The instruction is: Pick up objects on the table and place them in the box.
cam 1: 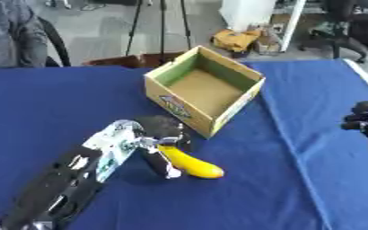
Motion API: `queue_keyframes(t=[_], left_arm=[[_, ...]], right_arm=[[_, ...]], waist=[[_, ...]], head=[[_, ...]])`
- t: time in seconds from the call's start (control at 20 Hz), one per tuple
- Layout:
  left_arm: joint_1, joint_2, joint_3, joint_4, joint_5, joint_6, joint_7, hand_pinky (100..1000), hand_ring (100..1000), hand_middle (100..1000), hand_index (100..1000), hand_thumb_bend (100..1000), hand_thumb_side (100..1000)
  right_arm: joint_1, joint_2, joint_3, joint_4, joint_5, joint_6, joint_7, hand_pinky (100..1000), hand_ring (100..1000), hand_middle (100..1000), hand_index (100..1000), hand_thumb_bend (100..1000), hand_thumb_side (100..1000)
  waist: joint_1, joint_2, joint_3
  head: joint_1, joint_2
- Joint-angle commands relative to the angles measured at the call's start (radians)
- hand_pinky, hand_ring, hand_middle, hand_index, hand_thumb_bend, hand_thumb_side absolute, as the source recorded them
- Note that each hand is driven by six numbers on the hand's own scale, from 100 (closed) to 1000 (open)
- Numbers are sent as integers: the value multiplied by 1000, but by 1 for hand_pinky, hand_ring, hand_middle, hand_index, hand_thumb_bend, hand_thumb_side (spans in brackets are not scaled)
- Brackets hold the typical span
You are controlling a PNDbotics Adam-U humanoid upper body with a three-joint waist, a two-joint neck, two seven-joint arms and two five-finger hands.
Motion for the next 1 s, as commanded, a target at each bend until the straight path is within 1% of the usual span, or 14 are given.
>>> queue_keyframes(t=[0.05, 0.2, 0.25, 0.35, 0.4, 0.65, 0.8, 0.9, 1.0], left_arm=[[-21, 0, 12, -4, 1, -5, -7, 730, 646, 632, 752, 301, 483], [-19, 0, 12, 0, 5, -4, -16, 721, 638, 625, 748, 216, 462], [-19, 0, 12, 1, 5, -3, -18, 719, 636, 623, 748, 205, 459], [-18, 0, 15, 2, 8, 1, -18, 702, 620, 609, 739, 127, 451], [-17, 0, 15, 3, 11, 4, -17, 697, 616, 605, 737, 108, 451], [-14, 2, 16, 7, 26, 13, -19, 658, 586, 567, 698, 100, 470], [-15, 10, 19, -1, 38, 20, -23, 627, 558, 527, 655, 100, 481], [-15, 20, 21, -11, 51, 25, -28, 617, 550, 518, 645, 100, 480], [-15, 30, 21, -23, 62, 30, -36, 618, 550, 527, 645, 100, 467]], right_arm=[[-15, -13, -5, -12, -5, -3, 2, 527, 538, 529, 592, 100, 916], [-15, -12, -5, -11, -5, -3, 2, 527, 538, 530, 592, 100, 916], [-15, -12, -5, -12, -5, -3, 2, 527, 538, 530, 592, 100, 916], [-15, -12, -6, -12, -4, -3, 2, 527, 538, 530, 592, 100, 916], [-14, -12, -6, -12, -4, -3, 2, 527, 538, 530, 592, 100, 916], [-14, -12, -7, -11, -4, -4, 1, 527, 538, 530, 592, 100, 916], [-14, -12, -7, -11, -4, -4, 1, 527, 538, 530, 592, 100, 916], [-13, -12, -7, -11, -4, -4, 0, 527, 539, 530, 592, 100, 916], [-13, -13, -7, -11, -3, -3, 1, 527, 539, 530, 592, 100, 916]], waist=[[-2, -11, -2], [-2, -11, -1], [-2, -12, -1], [-2, -12, -1], [-2, -12, -1], [-1, -12, -1], [-1, -13, -1], [0, -13, -1], [1, -14, 0]], head=[[1, -11], [1, -11], [0, -12], [-1, -11], [-2, -11], [-4, -11], [-5, -12], [-5, -12], [-6, -12]])
